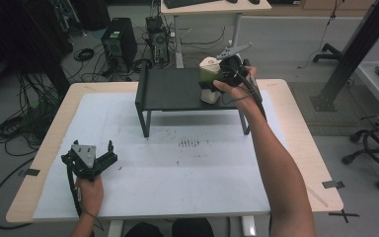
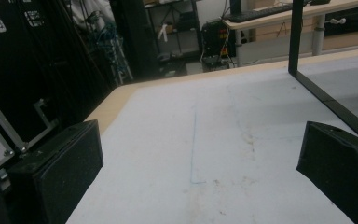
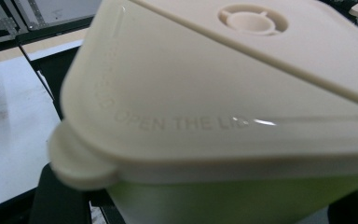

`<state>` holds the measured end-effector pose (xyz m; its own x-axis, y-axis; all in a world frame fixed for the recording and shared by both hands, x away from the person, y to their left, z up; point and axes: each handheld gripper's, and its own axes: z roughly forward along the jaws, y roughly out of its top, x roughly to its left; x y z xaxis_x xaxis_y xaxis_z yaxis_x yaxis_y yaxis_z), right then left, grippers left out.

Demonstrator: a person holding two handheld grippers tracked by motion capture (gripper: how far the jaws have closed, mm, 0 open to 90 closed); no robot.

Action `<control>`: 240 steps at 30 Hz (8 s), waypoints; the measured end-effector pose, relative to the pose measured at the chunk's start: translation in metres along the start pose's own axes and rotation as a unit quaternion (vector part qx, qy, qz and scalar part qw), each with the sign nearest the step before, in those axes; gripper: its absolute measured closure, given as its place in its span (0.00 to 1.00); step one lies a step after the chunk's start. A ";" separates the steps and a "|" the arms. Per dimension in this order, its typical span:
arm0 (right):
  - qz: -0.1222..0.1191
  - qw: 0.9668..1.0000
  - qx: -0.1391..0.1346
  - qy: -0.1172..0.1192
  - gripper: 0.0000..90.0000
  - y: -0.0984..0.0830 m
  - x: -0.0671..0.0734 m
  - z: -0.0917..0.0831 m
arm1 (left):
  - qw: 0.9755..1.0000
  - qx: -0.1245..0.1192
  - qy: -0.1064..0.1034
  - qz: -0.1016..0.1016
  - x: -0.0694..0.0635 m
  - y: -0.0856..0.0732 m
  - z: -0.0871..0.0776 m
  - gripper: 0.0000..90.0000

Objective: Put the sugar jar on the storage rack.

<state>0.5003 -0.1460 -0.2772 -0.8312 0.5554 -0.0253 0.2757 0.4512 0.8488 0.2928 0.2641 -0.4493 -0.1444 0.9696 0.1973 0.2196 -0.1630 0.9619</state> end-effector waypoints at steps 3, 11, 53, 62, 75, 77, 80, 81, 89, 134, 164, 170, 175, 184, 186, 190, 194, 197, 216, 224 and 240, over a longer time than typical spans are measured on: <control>-0.001 1.000 0.000 0.000 0.32 0.000 0.000 0.000 | 1.000 0.000 0.000 -0.001 0.000 0.000 0.000 0.00; -0.002 1.000 0.001 0.000 0.32 0.000 0.000 0.000 | 1.000 0.000 0.001 -0.002 0.000 0.000 0.000 0.00; -0.011 1.000 0.002 0.002 0.32 0.001 -0.001 0.001 | 1.000 0.000 -0.001 -0.004 0.001 0.000 0.000 0.00; -0.011 1.000 0.002 0.001 0.31 0.001 -0.001 0.001 | 1.000 0.000 0.000 -0.004 0.001 0.000 0.000 0.00; -0.014 1.000 0.002 0.002 0.31 0.001 -0.001 0.001 | 1.000 0.002 0.000 -0.004 0.001 0.000 0.000 0.00; -0.014 1.000 0.002 0.001 0.31 0.001 -0.001 0.001 | 1.000 0.001 0.000 -0.003 0.001 0.000 0.000 0.00; -0.015 1.000 0.002 0.001 0.31 0.001 -0.001 0.001 | 1.000 0.002 0.000 -0.003 0.001 0.000 0.000 0.00; -0.015 1.000 0.002 0.001 0.31 0.001 -0.001 0.001 | 1.000 0.002 0.000 -0.004 0.001 0.000 0.000 0.00; -0.015 1.000 0.001 0.002 0.31 0.001 -0.001 0.001 | 1.000 0.002 0.000 -0.004 0.001 0.000 0.000 0.00; -0.019 1.000 0.001 0.003 0.31 0.001 -0.001 0.001 | 1.000 0.001 0.001 -0.003 0.000 0.000 0.000 0.00; 0.005 1.000 0.006 -0.022 0.03 -0.013 0.007 -0.023 | 1.000 -0.001 -0.001 0.004 -0.001 0.000 0.000 0.00; 0.007 0.999 -0.004 -0.033 0.03 -0.022 0.012 -0.042 | 1.000 -0.003 -0.002 0.004 -0.001 0.000 0.000 0.00; 0.012 0.999 -0.006 -0.038 0.02 -0.028 0.017 -0.052 | 1.000 -0.002 -0.001 0.002 -0.001 0.000 0.000 0.00; 0.014 0.999 -0.009 -0.046 0.01 -0.044 0.031 -0.070 | 1.000 -0.002 -0.003 -0.003 0.000 0.000 0.000 0.00; 0.013 0.999 -0.010 -0.047 0.01 -0.047 0.035 -0.074 | 1.000 -0.003 -0.003 -0.004 0.000 0.000 0.000 0.00; 0.008 0.998 -0.012 -0.053 0.01 -0.054 0.045 -0.082 | 1.000 -0.002 -0.002 -0.007 0.001 0.000 0.000 0.00; 0.003 0.998 -0.011 -0.055 0.01 -0.063 0.054 -0.090 | 1.000 -0.001 -0.002 -0.008 0.001 0.000 0.000 0.00; -0.003 0.998 -0.009 -0.055 0.01 -0.068 0.060 -0.093 | 1.000 0.000 -0.002 -0.008 0.001 0.000 0.000 0.00; -0.027 0.999 0.004 -0.042 0.01 -0.107 0.092 -0.096 | 1.000 0.005 -0.002 0.000 0.000 0.000 0.001 0.00; -0.028 0.999 -0.001 -0.037 0.01 -0.113 0.097 -0.095 | 1.000 0.006 -0.001 0.000 -0.001 -0.001 0.001 0.00; -0.028 0.999 -0.005 -0.038 0.01 -0.123 0.100 -0.092 | 1.000 0.009 -0.001 0.004 -0.001 -0.001 0.001 0.00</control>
<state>0.3394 -0.2103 -0.3356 -0.8060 0.5813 -0.1120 0.2254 0.4763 0.8499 0.2941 0.2631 -0.4504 -0.1406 0.9686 0.2052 0.2373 -0.1682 0.9568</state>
